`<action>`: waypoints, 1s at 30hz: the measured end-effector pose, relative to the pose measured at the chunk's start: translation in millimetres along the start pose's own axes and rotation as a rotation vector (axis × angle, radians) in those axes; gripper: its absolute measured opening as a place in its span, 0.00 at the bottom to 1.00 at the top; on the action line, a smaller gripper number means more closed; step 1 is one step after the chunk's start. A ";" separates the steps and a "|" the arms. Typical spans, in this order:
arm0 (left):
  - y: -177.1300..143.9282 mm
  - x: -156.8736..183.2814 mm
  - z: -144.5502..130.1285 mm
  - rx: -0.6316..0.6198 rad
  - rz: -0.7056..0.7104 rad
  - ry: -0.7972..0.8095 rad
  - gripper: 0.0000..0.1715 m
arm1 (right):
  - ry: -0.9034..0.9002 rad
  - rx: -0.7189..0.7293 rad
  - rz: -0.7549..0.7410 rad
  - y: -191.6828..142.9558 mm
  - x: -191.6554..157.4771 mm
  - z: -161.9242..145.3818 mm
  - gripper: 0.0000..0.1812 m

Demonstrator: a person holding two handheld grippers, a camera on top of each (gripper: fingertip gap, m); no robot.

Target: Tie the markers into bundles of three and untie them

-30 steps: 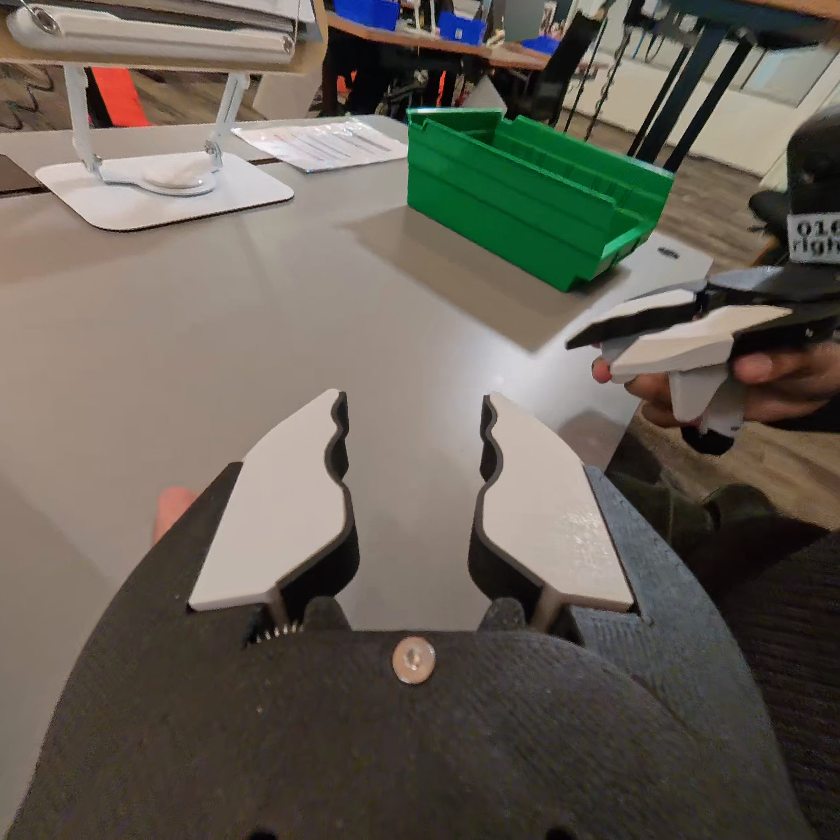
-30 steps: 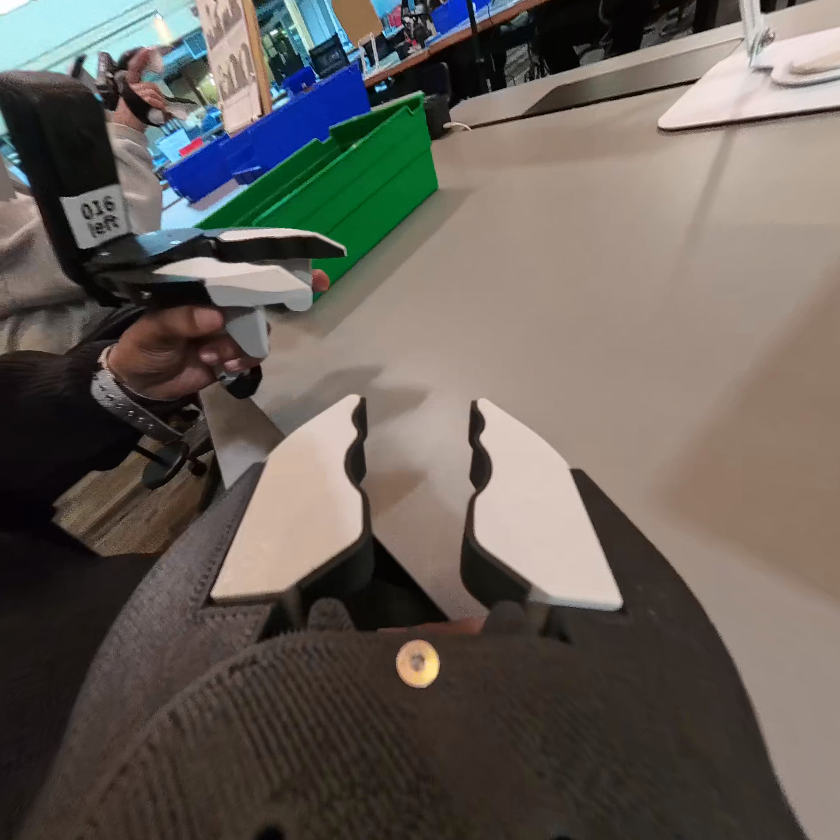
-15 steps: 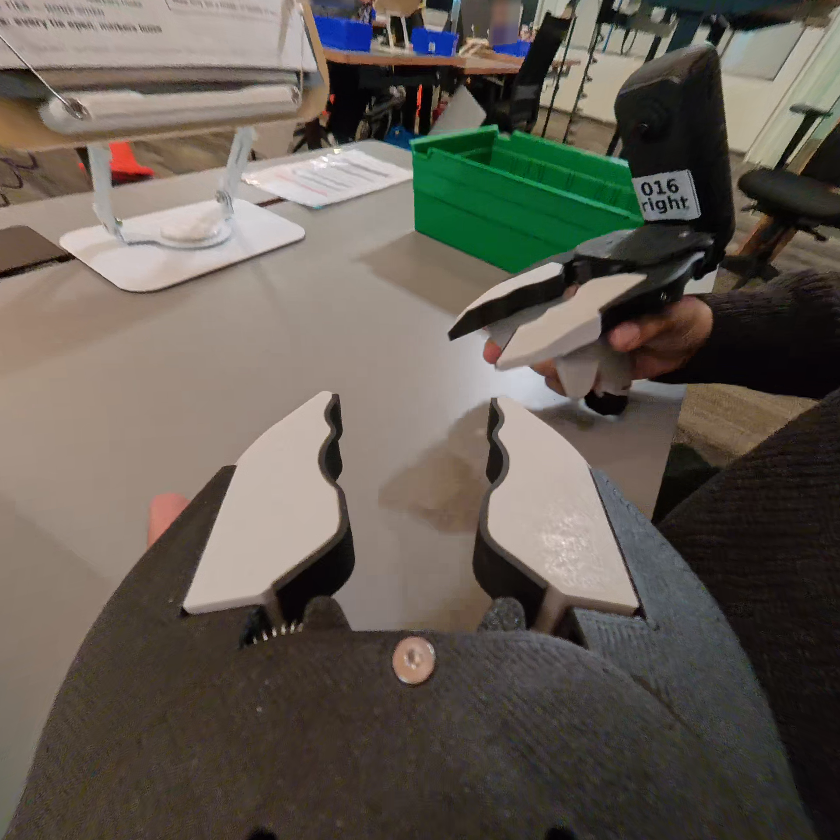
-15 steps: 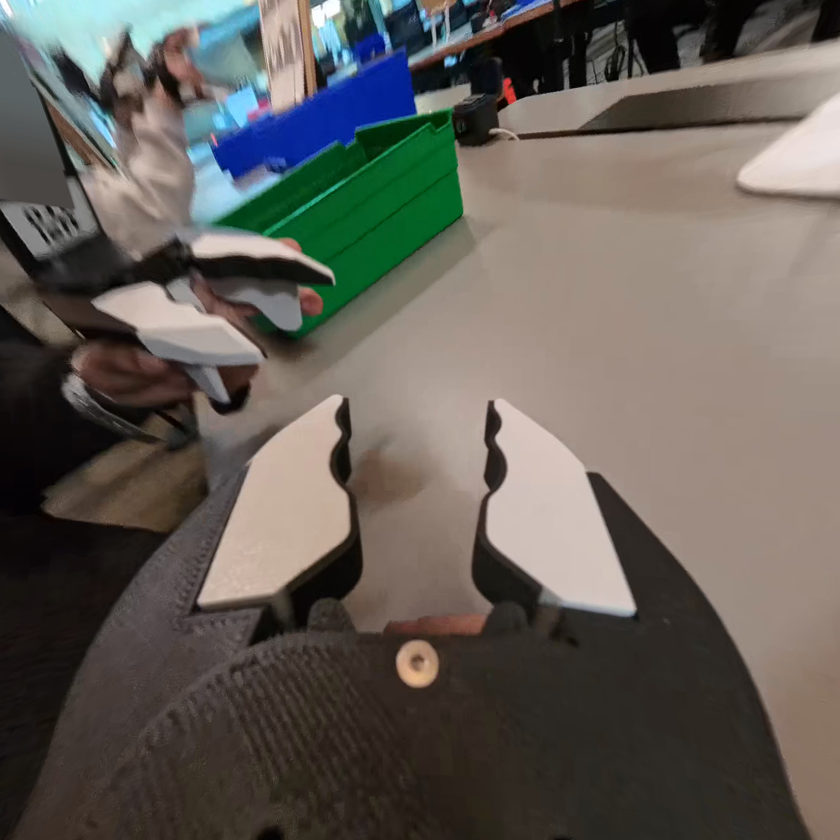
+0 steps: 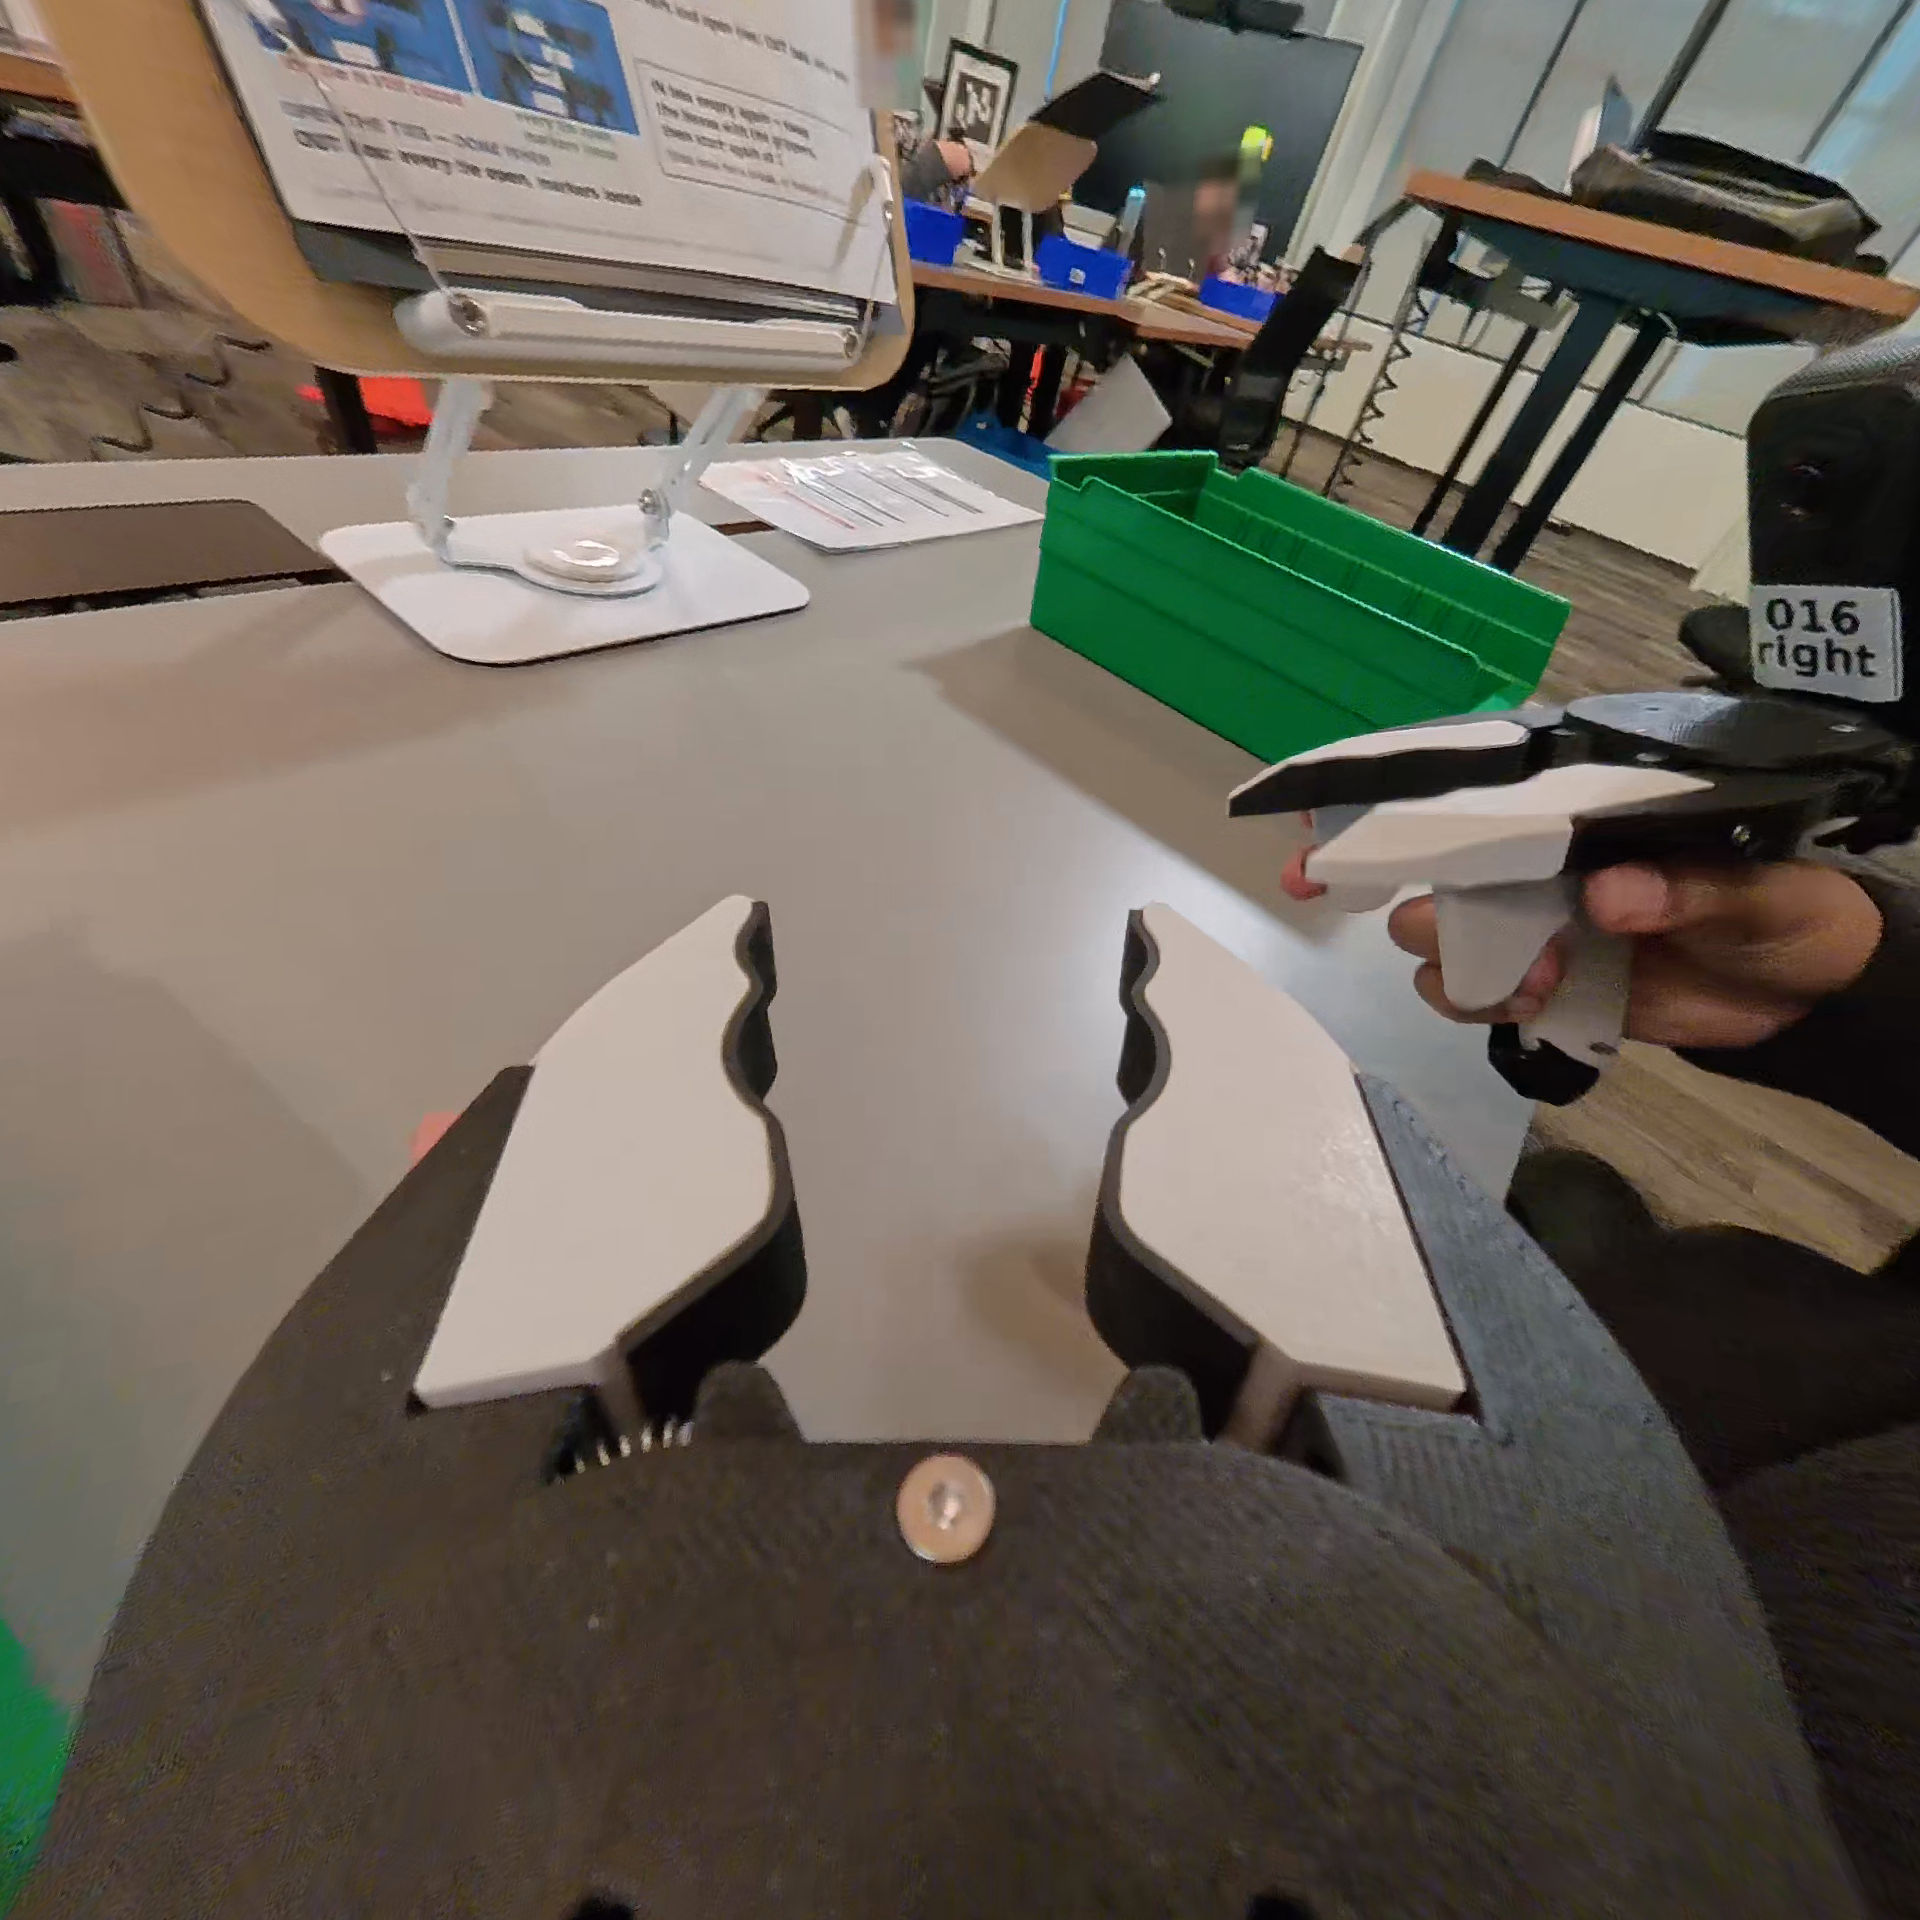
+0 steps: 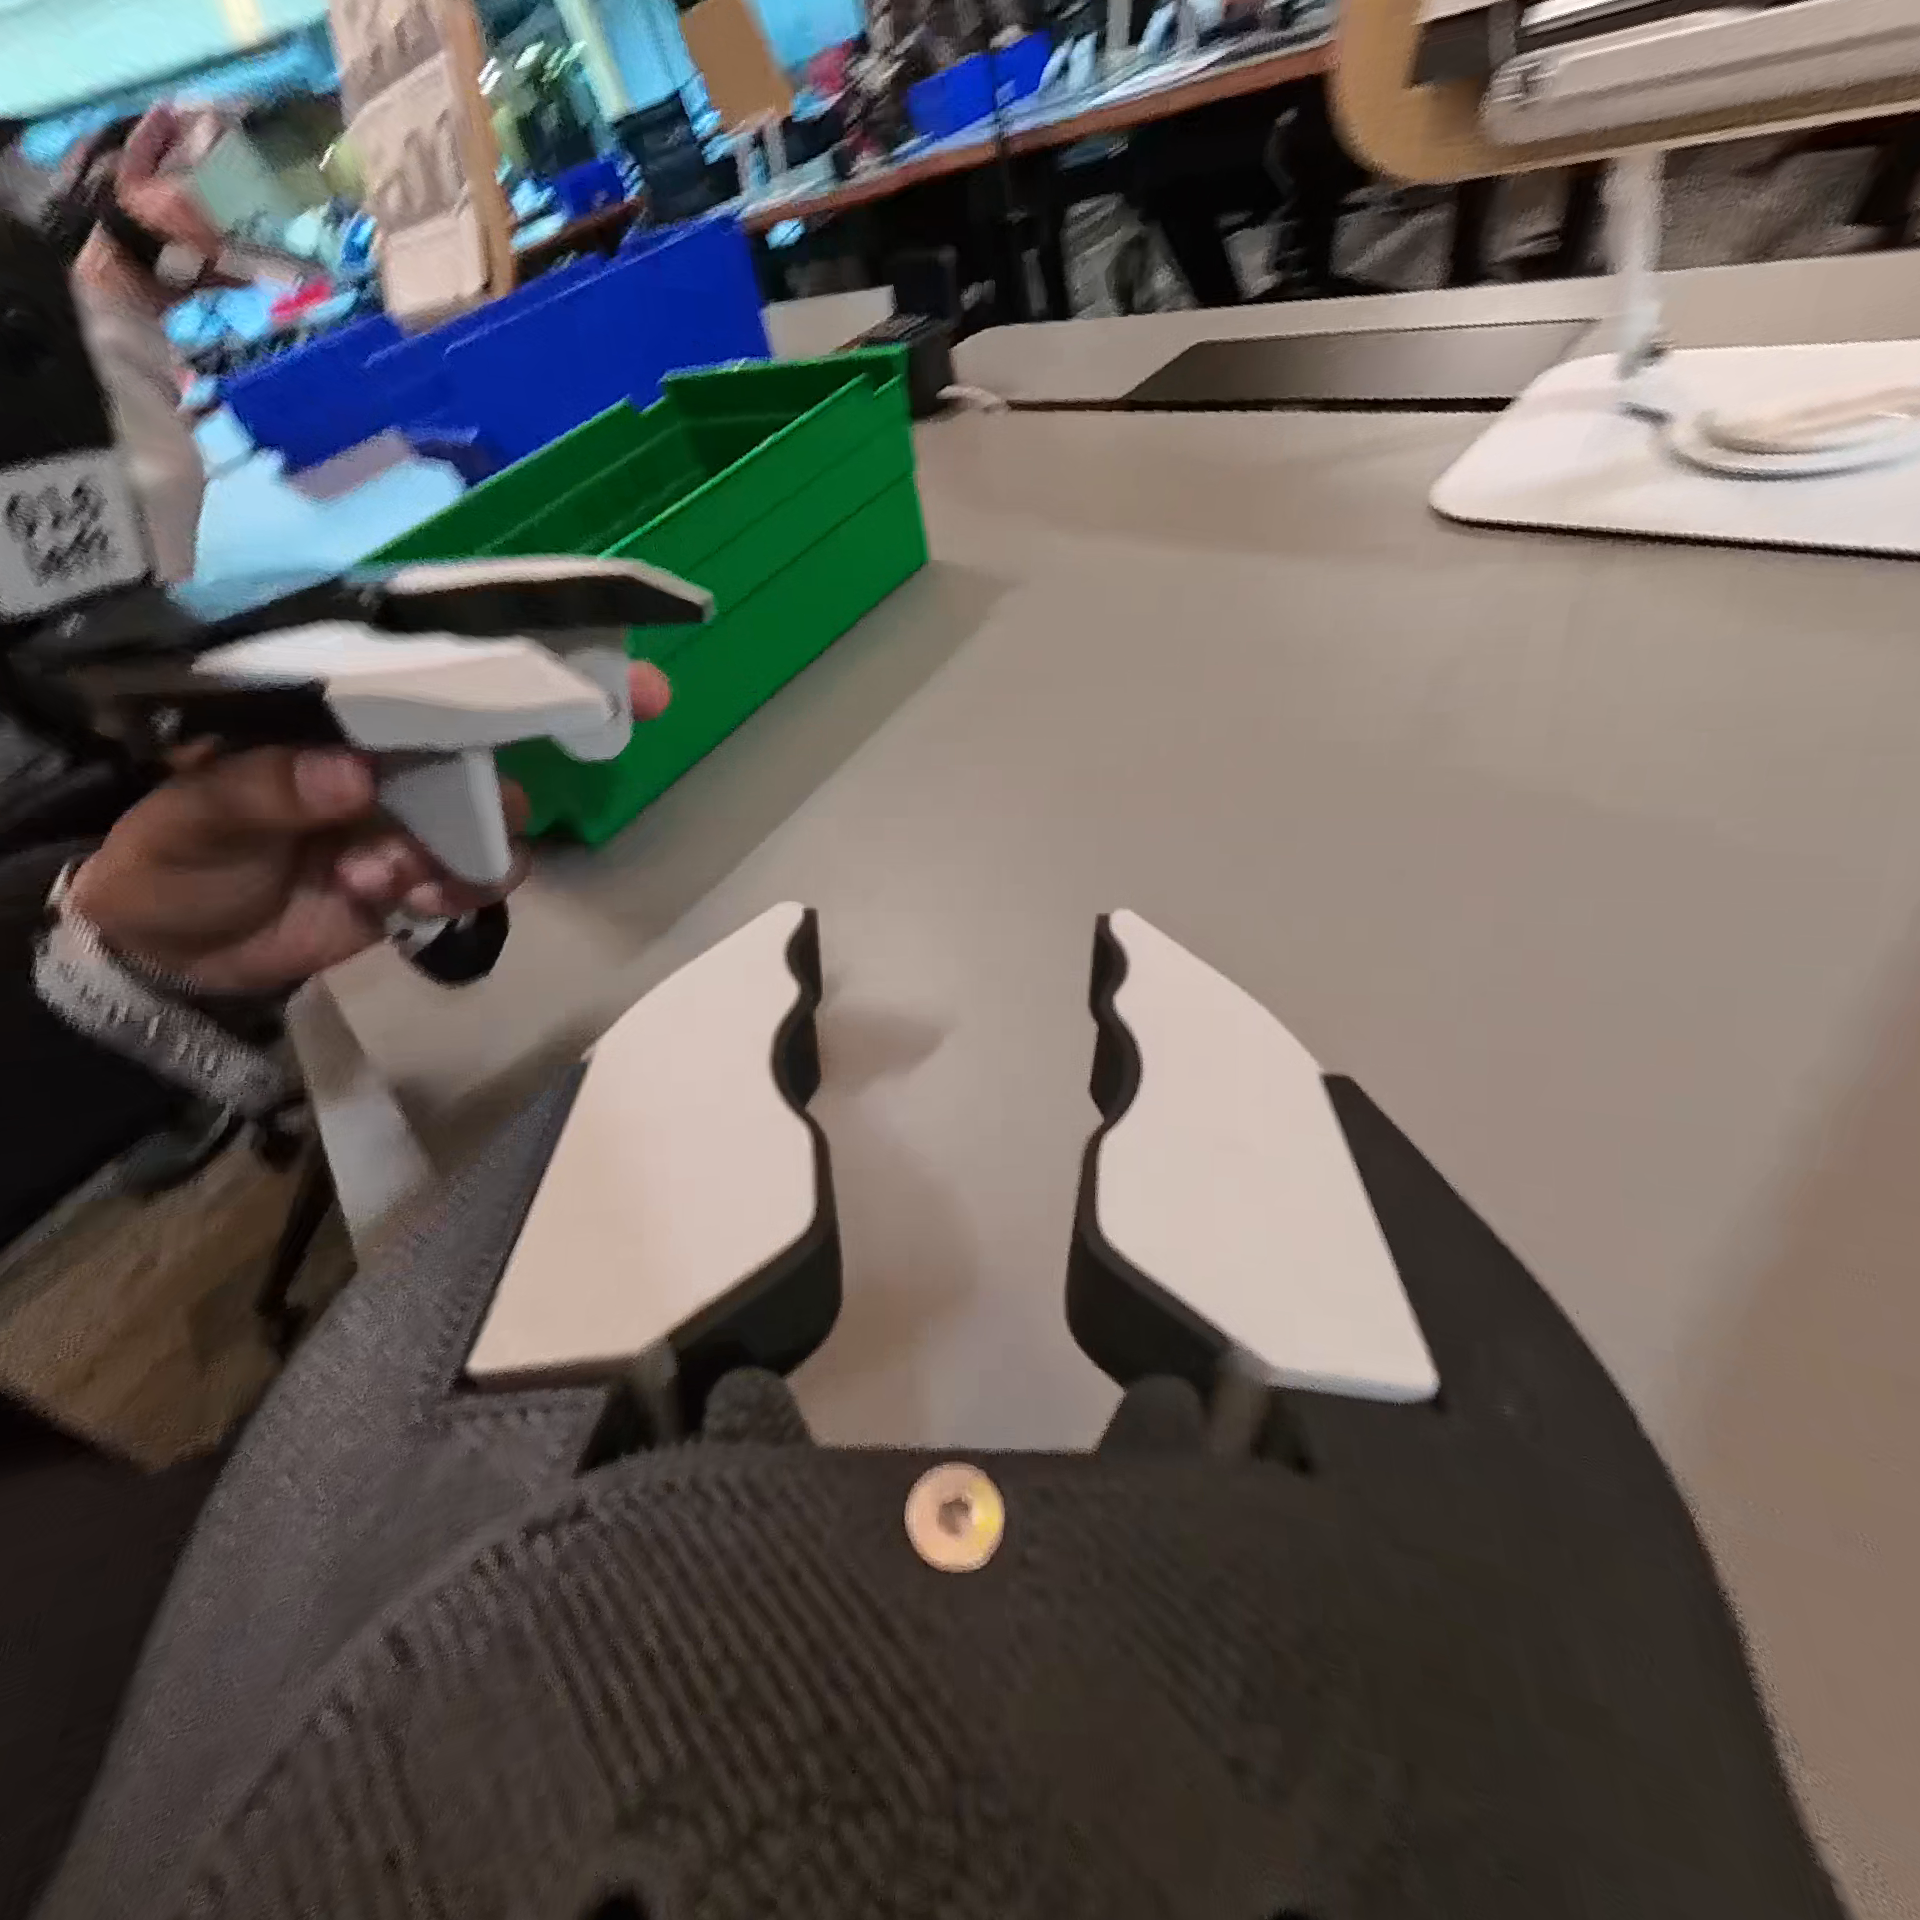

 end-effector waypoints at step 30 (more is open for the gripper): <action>82.5 -0.8 -12.1 -0.089 -0.115 0.030 0.42 | 0.029 0.071 -0.087 41.0 95.9 43.4 0.22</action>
Point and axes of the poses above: each gripper's, where its closed fingertips meet, y out along the fingers, z out of its top, x = y × z across the jaws, the point moved 5 cm from there along -y, back along the fingers
